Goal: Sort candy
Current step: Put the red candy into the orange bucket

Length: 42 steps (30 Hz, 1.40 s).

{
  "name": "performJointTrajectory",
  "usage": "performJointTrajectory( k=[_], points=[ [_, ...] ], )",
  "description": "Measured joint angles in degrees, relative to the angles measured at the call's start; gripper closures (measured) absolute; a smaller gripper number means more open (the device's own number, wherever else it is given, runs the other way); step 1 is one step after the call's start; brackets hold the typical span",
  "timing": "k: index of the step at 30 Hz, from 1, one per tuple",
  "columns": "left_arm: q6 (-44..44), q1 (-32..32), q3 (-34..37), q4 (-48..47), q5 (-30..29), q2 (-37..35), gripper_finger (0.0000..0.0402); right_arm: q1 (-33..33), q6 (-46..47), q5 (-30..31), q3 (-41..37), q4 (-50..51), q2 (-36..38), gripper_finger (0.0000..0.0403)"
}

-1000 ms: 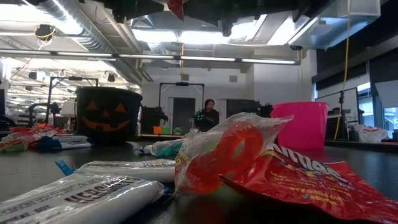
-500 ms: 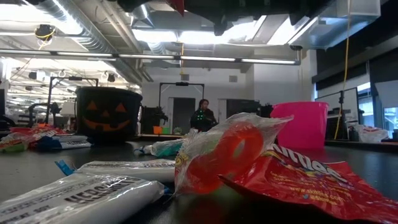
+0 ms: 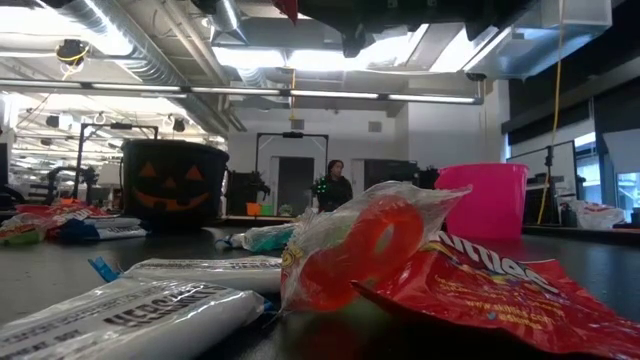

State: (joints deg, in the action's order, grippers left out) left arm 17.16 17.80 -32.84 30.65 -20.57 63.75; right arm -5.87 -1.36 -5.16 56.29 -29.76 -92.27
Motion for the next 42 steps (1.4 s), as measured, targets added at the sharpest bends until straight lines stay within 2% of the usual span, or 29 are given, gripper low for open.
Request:
performJointTrajectory(
  k=[5, 10, 14, 18, 23, 26, 29, 36, 42],
  points=[
    [0.0, 0.0, 0.0, -0.3, 0.6, 0.0, 0.0389, 0.0, 0.0, 0.3, 0.0, 0.0, 0.0, 0.0403],
    [0.1, 0.1, 0.1, -2.0, -0.2, -0.6, 0.0400, 0.0, -1.5, 9.0, 0.0, -0.1, 0.4, 0.0382],
    [0.0, 2.6, -1.0, -9.4, -4.6, -4.4, 0.0401, -0.1, -4.7, 12.9, 0.0, 0.3, 2.4, 0.0324],
    [-3.4, 7.4, -8.2, -28.4, -12.3, -10.0, 0.0401, -0.1, -4.9, 18.0, 0.0, 3.6, 5.0, 0.0249],
    [-20.9, 15.5, -21.4, -56.4, -18.6, -11.7, 0.0401, -0.1, -4.8, 19.6, 0.0, 5.8, 6.6, 0.0181],
    [-33.9, 20.5, -26.9, -69.1, -18.9, -10.8, 0.0401, -0.1, -4.4, 19.6, 0.0, 6.5, 6.6, 0.0163],
    [-47.3, 25.5, -29.5, -79.8, -17.7, -9.5, 0.0401, -0.1, -4.3, 19.6, 0.0, 8.3, 6.6, 0.0160],
    [-78.0, 34.0, -30.0, -94.6, -7.4, -7.1, 0.0401, -0.1, -3.1, 19.6, 0.0, 9.1, 6.5, 0.0169],
    [-92.2, 37.2, -30.0, -100.6, 2.3, -5.3, 0.0401, -0.1, -3.0, 19.6, 0.0, 9.0, 6.5, 0.0170]
  ],
)
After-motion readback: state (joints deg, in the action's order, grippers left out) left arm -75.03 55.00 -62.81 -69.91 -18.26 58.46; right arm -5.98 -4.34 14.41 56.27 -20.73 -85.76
